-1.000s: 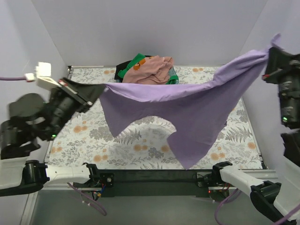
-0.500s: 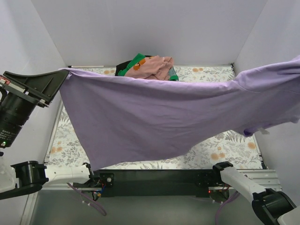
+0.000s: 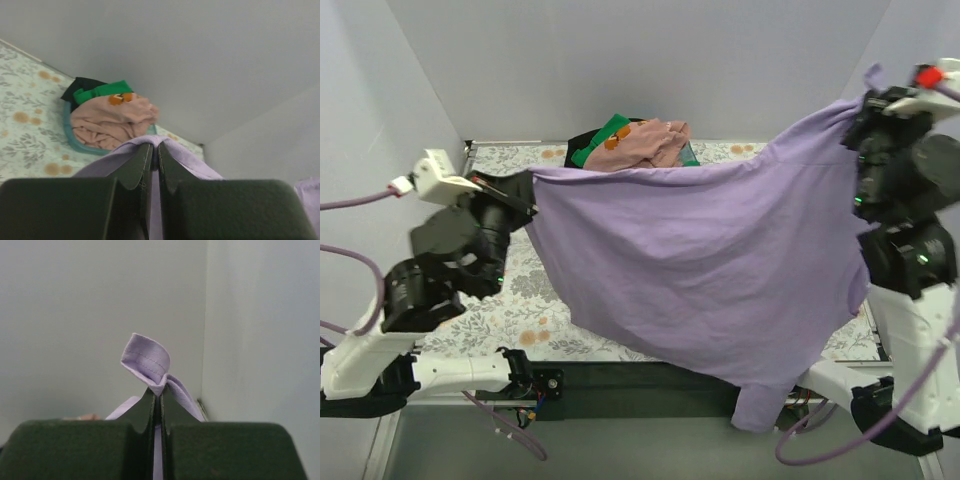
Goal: Fold and stack the t-shirts
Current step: Flatten the tshirt out
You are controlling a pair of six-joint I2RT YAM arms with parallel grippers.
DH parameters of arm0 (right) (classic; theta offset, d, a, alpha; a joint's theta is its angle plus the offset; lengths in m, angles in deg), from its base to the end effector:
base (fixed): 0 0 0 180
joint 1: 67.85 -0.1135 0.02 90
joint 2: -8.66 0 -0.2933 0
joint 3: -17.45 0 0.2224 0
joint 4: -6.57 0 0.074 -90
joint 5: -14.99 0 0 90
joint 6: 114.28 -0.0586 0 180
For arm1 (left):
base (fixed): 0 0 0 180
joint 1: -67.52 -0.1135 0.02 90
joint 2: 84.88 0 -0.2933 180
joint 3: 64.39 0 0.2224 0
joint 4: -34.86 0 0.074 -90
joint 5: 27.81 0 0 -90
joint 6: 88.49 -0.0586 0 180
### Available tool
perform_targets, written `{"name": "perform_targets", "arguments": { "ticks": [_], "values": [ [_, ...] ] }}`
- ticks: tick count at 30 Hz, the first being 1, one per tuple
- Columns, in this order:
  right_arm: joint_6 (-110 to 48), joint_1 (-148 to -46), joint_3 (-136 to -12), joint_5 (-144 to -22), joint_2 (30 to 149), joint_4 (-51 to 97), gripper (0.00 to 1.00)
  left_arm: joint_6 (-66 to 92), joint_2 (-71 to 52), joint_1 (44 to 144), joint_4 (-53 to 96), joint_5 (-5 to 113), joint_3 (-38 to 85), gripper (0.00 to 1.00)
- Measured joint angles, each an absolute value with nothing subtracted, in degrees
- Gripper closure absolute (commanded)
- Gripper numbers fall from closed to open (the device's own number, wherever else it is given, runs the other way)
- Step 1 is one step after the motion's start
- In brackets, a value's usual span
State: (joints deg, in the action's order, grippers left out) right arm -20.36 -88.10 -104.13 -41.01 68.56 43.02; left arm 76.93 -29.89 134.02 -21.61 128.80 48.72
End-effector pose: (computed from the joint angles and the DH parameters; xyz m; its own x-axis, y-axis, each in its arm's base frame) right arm 0.0951 0.0002 0.6153 0.3861 0.0820 -0.9188 0.2145 0.9607 0.1760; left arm 0.0758 -0.0395 0.5454 0.0046 -0.9741 -0.2261 0.0107 0.2261 -0.9740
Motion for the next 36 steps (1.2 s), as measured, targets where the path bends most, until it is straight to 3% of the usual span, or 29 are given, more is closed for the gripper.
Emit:
{"name": "perform_targets", "arguments": {
  "ticks": [3, 8, 10, 13, 18, 24, 30, 36],
  "values": [
    [-20.21, -88.10, -93.42, -38.50, 70.59, 39.75, 0.99, 76.27, -31.82, 134.04, -18.11, 131.42, 38.20, 1.00],
    [-21.37, -87.83, -76.52, -36.68, 73.52, 34.57, 0.99, 82.39, -31.51, 132.00, -18.72, 133.02, 30.95, 1.00],
    [-22.59, -87.46, -72.04, -37.19, 74.40, 33.06, 0.99, 84.93, -30.57, 126.26, -18.79, 130.40, 28.35, 1.00],
    [-24.32, -86.70, -67.50, -38.69, 76.06, 29.12, 0.99, 86.41, -27.14, 110.02, -17.17, 119.99, 23.95, 1.00],
    [-25.93, -85.28, -65.75, -41.78, 81.48, 23.40, 0.99, 87.61, -10.79, 89.84, -13.41, 101.78, 22.27, 1.00],
    [-27.07, -82.83, -66.01, -45.32, 88.47, 20.16, 0.99, 87.02, 7.50, 78.85, -10.07, 87.05, 24.56, 1.00],
    [-27.33, -81.41, -67.45, -48.59, 91.20, 19.83, 0.99, 85.67, 11.26, 73.80, -8.30, 79.16, 30.03, 1.00],
    [-27.81, -81.41, -67.45, -51.57, 80.34, 22.48, 0.99, 84.84, 2.32, 72.88, -9.26, 74.09, 30.42, 1.00]
  ]
}}
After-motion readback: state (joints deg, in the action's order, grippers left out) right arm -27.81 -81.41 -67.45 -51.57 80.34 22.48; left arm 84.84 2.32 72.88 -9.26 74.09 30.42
